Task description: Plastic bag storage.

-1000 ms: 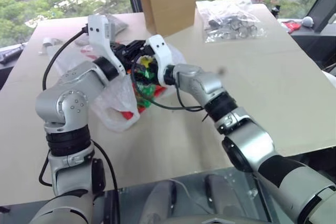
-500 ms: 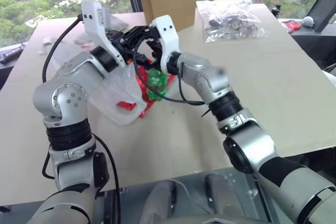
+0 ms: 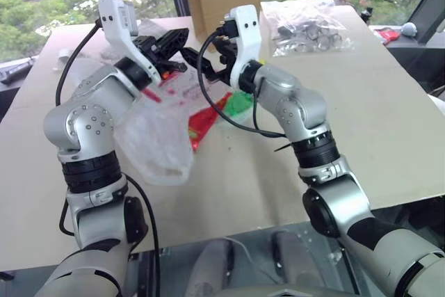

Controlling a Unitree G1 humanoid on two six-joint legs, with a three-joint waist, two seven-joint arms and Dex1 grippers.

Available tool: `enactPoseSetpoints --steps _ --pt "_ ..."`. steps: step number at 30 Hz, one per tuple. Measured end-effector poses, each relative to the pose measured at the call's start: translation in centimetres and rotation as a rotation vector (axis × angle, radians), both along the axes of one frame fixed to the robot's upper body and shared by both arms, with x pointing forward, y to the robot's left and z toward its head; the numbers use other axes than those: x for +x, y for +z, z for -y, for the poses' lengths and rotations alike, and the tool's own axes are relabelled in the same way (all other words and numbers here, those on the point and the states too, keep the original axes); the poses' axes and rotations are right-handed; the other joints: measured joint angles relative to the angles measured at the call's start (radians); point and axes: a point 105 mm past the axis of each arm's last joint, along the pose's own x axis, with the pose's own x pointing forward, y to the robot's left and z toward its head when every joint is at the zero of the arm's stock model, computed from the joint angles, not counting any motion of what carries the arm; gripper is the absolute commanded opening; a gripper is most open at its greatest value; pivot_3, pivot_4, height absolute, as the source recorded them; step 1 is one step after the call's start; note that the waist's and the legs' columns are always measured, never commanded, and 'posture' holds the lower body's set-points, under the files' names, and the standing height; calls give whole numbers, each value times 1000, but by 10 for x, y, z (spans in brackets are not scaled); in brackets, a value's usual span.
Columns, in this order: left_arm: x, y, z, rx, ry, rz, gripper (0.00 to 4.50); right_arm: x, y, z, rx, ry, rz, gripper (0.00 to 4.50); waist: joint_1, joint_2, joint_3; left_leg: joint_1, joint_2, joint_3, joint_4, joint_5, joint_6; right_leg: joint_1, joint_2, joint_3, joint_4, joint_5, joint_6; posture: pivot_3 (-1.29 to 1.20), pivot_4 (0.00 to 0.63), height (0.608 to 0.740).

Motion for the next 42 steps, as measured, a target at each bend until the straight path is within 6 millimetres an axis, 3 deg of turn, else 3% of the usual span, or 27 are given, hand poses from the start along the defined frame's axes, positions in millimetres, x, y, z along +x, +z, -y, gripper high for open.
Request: enactPoseSetpoints --steps 6,9,14,20,23,27,38,42 --pt "0 0 0 0 0 0 0 0 0 0 0 0 0 4463 5 0 0 0 0 0 0 0 0 0 0 0 0 0 0 0 0 740" --pt "1 0 -2 -3 10 -3 836 0 0 0 1 2 0 4500 7 0 0 0 0 0 0 0 0 0 0 0 0 0 0 0 0 740" --pt "4 -1 -13 -10 64 -9 2966 -1 2 1 8 7 5 4500 6 0 0 0 0 0 0 0 0 0 0 0 0 0 0 0 0 740" --pt "3 1 -17 -21 77 -5 2966 -1 2 1 8 8 3 4500 7 0 0 0 0 0 0 0 0 0 0 0 0 0 0 0 0 740" --pt "8 -26 -17 -13 100 -76 2966 7 -27 11 -9 -36 -68 4500 2 -4 -52 -1 0 0 -4 0 -1 -3 1 -1 0 0 0 0 0 740" --pt "10 -55 -24 8 163 -127 2966 14 -55 34 -18 -129 -104 4500 -16 -10 -83 1 -1 0 -2 0 -1 2 0 -2 -8 1 -1 0 0 740" --pt "1 -118 -31 93 302 -190 2966 14 -111 92 -31 -357 -139 4500 -17 -11 -99 24 0 3 -3 -1 2 20 2 1 0 1 -1 0 0 740" --pt "-6 -137 -33 126 345 -205 4202 8 -133 111 -48 -433 -158 4500 -13 -11 -103 24 0 3 -3 0 -1 20 1 1 -1 1 -1 0 0 740"
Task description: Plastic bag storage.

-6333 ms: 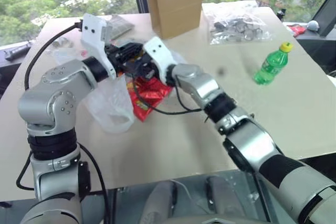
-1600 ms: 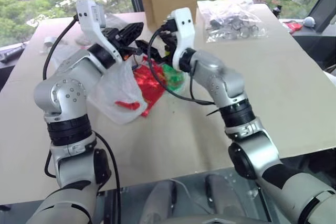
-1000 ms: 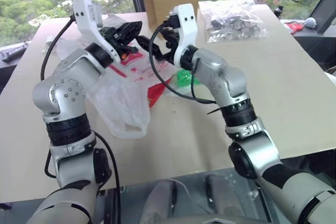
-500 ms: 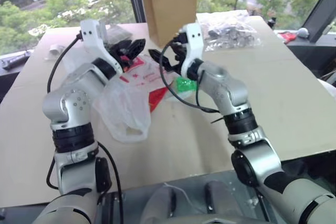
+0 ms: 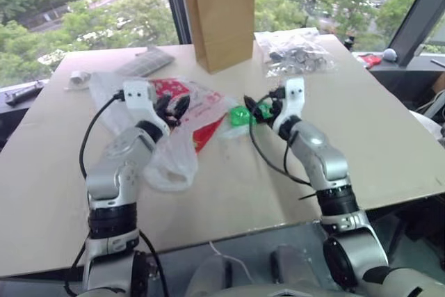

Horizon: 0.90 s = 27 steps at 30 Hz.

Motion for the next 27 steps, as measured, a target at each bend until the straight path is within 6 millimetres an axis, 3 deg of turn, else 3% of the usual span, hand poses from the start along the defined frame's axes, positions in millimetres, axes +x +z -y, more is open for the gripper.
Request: enactPoseSetpoints --steps 1,16,27 --pt "-2 -6 0 9 11 -6 4429 -2 -5 6 -7 -23 -2 4500 1 0 -2 0 0 0 0 0 0 0 0 0 0 0 0 0 0 740" --pt "-44 -66 -2 136 137 -47 4429 -46 -63 75 -124 -280 -32 4500 38 10 -16 12 1 0 -2 -3 5 17 2 -1 -10 0 0 0 0 740" --pt "-80 -93 5 224 191 -43 4429 -91 -89 114 -242 -420 -45 4500 60 17 -24 12 2 0 -2 -4 6 19 2 -2 -13 -4 1 0 0 740"
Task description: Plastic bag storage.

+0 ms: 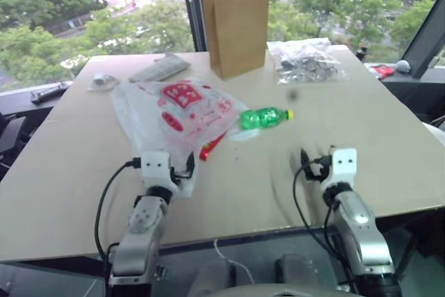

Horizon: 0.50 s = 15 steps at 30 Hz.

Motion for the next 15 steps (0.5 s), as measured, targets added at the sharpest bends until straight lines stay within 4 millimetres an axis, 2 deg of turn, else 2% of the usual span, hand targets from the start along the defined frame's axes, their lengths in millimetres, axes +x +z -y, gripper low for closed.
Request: enactPoseSetpoints --steps 3,9,10,11,13,15 --pt "-11 -7 1 20 14 -5 4429 -14 -6 9 -36 -32 -11 4500 3 4 -4 0 0 0 0 0 0 1 0 0 0 -2 0 0 0 740" --pt "-35 -18 7 59 38 -10 4429 -43 -11 24 -112 -85 -19 4500 21 3 -7 0 1 0 0 -3 -3 1 -1 -1 -1 -3 1 0 0 740" --pt "-39 -19 8 66 42 -5 4429 -47 -11 26 -124 -92 -19 4500 23 3 -8 0 1 0 0 -3 -2 2 -1 -1 -2 -3 2 0 150 740" --pt "-41 -22 9 61 42 -16 4429 -50 -14 27 -128 -94 -29 4500 24 4 8 -1 2 0 0 -4 -2 1 -2 -1 -2 -4 2 0 0 740" --pt "-37 -24 10 49 40 -21 4429 -49 -21 27 -125 -95 -58 4500 21 5 42 5 6 0 4 -6 0 12 -3 -4 -3 -7 3 0 0 740" --pt "-31 -22 12 41 30 -12 4429 -46 -16 26 -128 -90 -42 4500 17 14 54 4 10 1 4 -6 0 15 -7 -11 -8 -8 4 0 0 740"
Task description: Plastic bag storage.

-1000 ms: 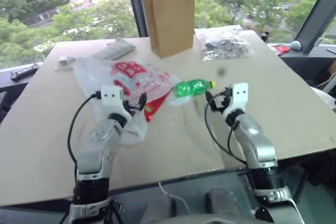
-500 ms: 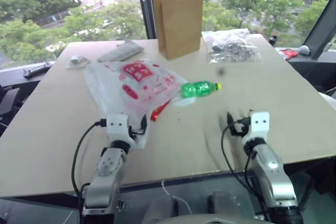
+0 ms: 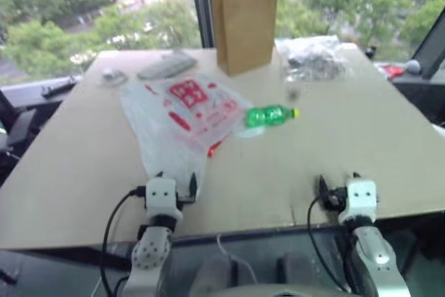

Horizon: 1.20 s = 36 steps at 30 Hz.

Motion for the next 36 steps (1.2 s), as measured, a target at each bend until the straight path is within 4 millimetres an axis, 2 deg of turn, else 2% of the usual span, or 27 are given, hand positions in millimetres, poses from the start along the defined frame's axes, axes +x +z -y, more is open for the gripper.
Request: enactPoseSetpoints --steps 2,26,27,28,33,36 --pt "6 2 2 -11 -11 6 4429 2 2 0 -2 4 3 4500 -1 2 6 -4 0 -1 0 0 0 0 -2 -2 0 0 0 0 0 740" --pt "70 27 23 -146 -149 31 4429 27 26 -1 -46 56 14 4500 15 1 41 -10 -5 -9 -3 2 5 -7 0 -12 -6 1 0 0 0 740" --pt "67 20 23 -151 -143 6 4429 25 16 -1 -41 52 -21 4500 16 0 6 -15 -6 -8 -7 3 5 -13 1 -10 -7 6 0 0 0 740" --pt "65 14 21 -152 -134 -14 4429 24 12 -1 -40 51 -37 4500 22 -1 -18 -11 -8 -7 -6 3 0 -12 1 -8 -5 6 -1 0 0 740" --pt "59 7 18 -142 -120 -30 4429 21 10 -1 -36 48 -44 4500 27 -1 -28 -10 -8 -5 -7 -2 5 -9 1 -7 -9 3 3 0 0 740" --pt "55 5 16 -130 -109 -33 4429 20 9 -1 -34 45 -43 4500 27 -2 -31 -10 -7 -4 -6 -2 5 -8 1 -7 -9 1 0 0 0 740"
